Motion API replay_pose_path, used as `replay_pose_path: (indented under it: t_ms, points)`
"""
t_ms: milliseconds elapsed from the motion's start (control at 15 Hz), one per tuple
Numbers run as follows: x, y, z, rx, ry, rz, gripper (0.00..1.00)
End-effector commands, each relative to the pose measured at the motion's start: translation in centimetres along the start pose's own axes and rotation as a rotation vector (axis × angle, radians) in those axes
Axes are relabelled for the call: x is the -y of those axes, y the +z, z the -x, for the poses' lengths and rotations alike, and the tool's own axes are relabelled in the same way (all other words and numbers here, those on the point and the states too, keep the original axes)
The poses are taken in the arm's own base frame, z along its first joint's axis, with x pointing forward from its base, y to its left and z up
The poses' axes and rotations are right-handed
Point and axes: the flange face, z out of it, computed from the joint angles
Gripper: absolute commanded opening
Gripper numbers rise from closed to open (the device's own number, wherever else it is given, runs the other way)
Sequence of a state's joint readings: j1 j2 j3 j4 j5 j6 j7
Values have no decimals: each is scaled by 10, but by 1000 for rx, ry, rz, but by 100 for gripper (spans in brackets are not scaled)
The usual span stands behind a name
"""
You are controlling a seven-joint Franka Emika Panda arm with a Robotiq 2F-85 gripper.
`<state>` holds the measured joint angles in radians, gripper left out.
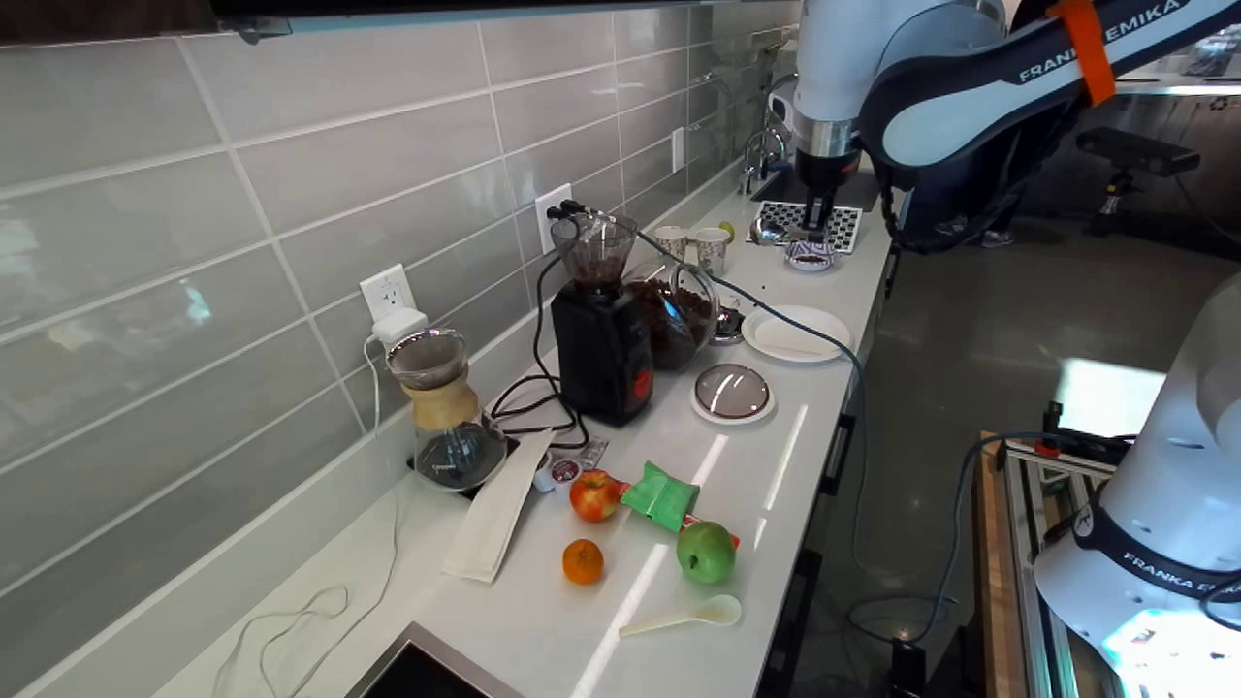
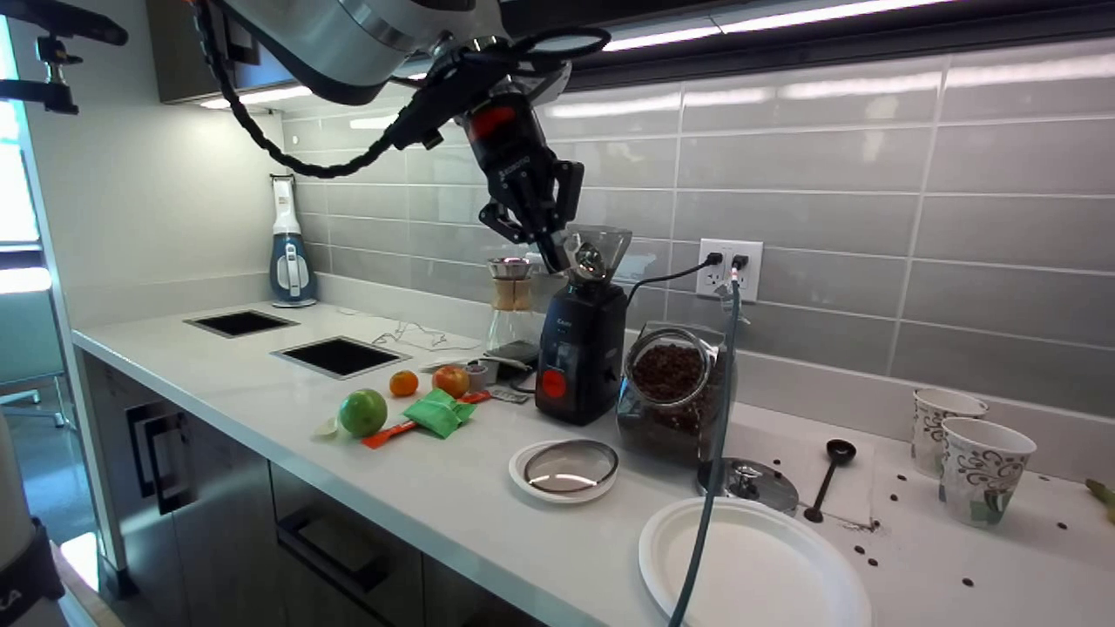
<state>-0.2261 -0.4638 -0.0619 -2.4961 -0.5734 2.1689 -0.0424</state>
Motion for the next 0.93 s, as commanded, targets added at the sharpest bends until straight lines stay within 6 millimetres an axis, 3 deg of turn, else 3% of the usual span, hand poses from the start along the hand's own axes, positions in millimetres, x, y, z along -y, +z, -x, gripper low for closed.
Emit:
replay_pose_path:
  t_ms: [0, 400, 867]
  points:
    - [-10, 27, 13, 76, -43, 89, 1]
    - [-22, 67, 19, 142, -172, 188, 1]
    - [-28, 102, -10, 76, -294, 211, 1]
